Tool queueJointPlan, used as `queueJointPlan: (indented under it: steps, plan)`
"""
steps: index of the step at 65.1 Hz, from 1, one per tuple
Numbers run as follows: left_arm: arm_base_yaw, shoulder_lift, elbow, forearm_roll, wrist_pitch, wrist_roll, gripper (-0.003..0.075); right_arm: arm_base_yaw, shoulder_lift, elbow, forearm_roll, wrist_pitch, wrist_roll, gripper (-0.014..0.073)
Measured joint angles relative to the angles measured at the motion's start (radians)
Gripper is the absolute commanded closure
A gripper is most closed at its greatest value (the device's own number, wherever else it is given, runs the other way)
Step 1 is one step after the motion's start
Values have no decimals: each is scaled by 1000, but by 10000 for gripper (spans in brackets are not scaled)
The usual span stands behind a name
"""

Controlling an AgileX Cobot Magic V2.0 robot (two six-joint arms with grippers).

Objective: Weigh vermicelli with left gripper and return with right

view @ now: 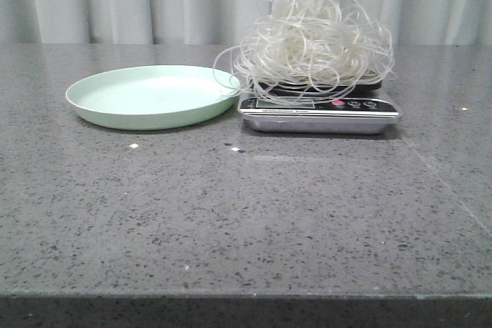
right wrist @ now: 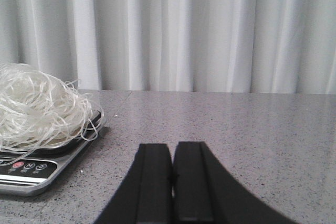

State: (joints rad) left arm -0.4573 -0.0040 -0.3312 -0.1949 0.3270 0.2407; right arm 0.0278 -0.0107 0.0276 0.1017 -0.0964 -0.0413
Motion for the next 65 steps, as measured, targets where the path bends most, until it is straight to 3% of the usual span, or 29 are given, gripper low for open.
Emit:
queueJointPlan:
  steps: [23, 31, 44, 58, 65]
  plan:
    - [0, 0, 0, 0, 0, 0, 574, 0, 0, -76, 2, -18, 0, 436]
    - [0, 0, 0, 0, 0, 0, 574, 0, 59, -220, 2, 90, -3, 436]
    - [0, 0, 0, 2, 0, 1, 574, 0, 309, -442, 9, 322, -3, 436]
    - [0, 0, 0, 2, -2, 1, 574, 0, 453, -475, 11, 370, -3, 431]
    - [0, 0, 0, 2, -2, 1, 574, 10, 474, -492, 17, 378, -3, 343]
